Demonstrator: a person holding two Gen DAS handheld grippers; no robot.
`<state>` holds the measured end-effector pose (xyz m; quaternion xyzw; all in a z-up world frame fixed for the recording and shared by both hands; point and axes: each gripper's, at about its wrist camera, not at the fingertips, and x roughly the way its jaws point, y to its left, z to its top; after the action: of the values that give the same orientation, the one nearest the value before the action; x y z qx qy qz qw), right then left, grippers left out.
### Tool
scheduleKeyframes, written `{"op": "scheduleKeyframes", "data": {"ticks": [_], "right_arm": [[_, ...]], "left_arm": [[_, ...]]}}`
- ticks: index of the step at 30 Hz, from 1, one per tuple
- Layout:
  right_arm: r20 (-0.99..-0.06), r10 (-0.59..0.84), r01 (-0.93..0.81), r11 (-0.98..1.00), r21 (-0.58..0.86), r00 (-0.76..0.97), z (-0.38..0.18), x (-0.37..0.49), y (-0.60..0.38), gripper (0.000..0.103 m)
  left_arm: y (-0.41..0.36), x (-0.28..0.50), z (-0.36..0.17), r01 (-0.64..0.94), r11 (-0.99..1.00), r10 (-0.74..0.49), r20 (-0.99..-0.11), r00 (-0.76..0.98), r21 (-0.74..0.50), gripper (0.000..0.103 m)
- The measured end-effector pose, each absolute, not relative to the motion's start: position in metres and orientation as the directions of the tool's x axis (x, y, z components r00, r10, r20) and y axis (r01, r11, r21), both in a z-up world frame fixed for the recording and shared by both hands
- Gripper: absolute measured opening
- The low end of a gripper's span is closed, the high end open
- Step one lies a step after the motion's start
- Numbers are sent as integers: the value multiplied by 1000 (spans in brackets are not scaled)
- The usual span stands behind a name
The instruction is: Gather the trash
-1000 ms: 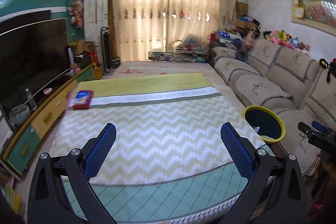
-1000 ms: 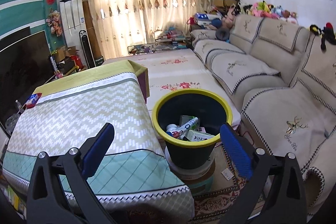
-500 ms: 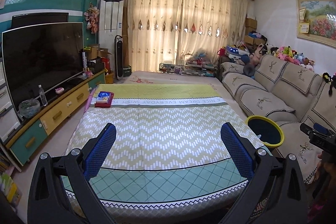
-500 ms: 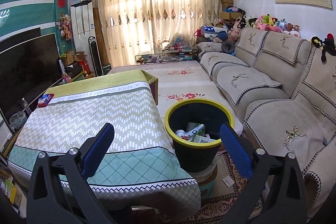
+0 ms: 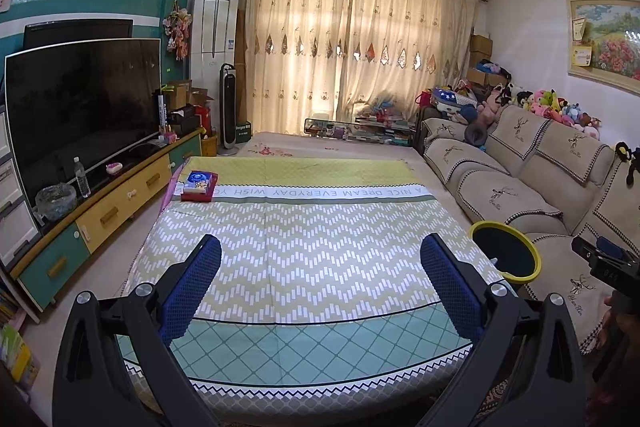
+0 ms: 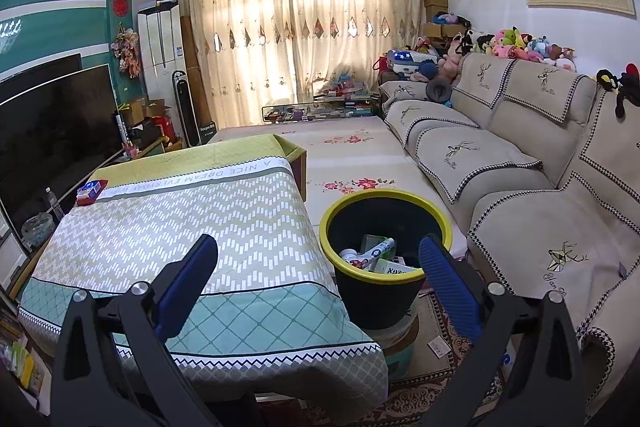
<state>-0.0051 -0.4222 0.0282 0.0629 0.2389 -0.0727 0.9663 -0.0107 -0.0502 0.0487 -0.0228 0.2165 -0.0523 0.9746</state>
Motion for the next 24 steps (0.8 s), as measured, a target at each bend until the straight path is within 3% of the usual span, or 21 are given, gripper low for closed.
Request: {"op": "scheduleKeyframes", "data": {"ticks": [24], "right_arm": [[-482,-94,161,982,98,871,22,-1,-421,96]], "left_arm": [[-56,-4,40,98,993,-119,-434,893,-70,98]]}}
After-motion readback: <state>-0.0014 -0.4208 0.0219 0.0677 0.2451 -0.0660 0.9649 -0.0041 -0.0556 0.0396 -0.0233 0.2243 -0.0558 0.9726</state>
